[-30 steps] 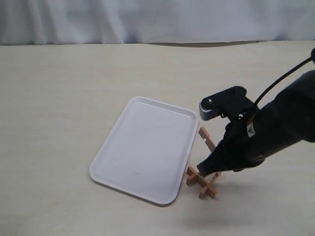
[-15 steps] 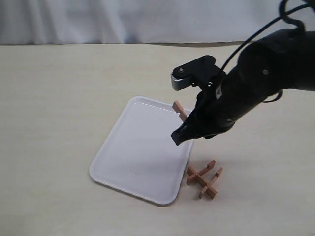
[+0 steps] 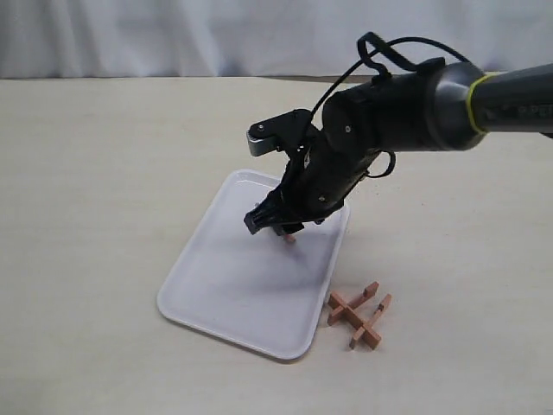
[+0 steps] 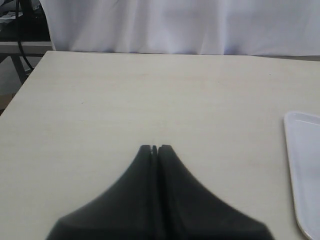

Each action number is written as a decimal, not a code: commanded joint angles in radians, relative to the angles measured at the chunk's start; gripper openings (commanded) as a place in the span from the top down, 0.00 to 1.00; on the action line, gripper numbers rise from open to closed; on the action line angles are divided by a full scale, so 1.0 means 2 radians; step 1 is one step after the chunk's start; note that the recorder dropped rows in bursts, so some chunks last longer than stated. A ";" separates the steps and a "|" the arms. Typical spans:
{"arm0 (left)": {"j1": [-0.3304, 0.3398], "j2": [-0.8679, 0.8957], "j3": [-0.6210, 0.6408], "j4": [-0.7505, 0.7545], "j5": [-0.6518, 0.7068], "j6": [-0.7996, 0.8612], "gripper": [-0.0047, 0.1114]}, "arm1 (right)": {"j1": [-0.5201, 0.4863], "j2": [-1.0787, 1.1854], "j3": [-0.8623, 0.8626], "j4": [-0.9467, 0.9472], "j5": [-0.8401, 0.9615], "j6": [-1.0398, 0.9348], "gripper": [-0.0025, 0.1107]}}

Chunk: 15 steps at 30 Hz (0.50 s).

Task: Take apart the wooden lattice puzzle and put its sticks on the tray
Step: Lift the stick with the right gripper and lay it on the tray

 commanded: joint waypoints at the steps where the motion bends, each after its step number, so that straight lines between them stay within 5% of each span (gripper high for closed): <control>1: 0.000 -0.002 0.001 0.001 -0.003 -0.001 0.96 | 0.001 -0.021 -0.022 0.032 0.028 -0.027 0.49; 8: 0.000 -0.002 0.001 0.001 -0.003 -0.001 0.96 | 0.001 -0.139 -0.010 0.000 0.178 -0.030 0.54; 15: 0.000 -0.002 0.001 0.001 -0.003 -0.001 0.96 | 0.001 -0.285 0.135 -0.010 0.194 -0.029 0.54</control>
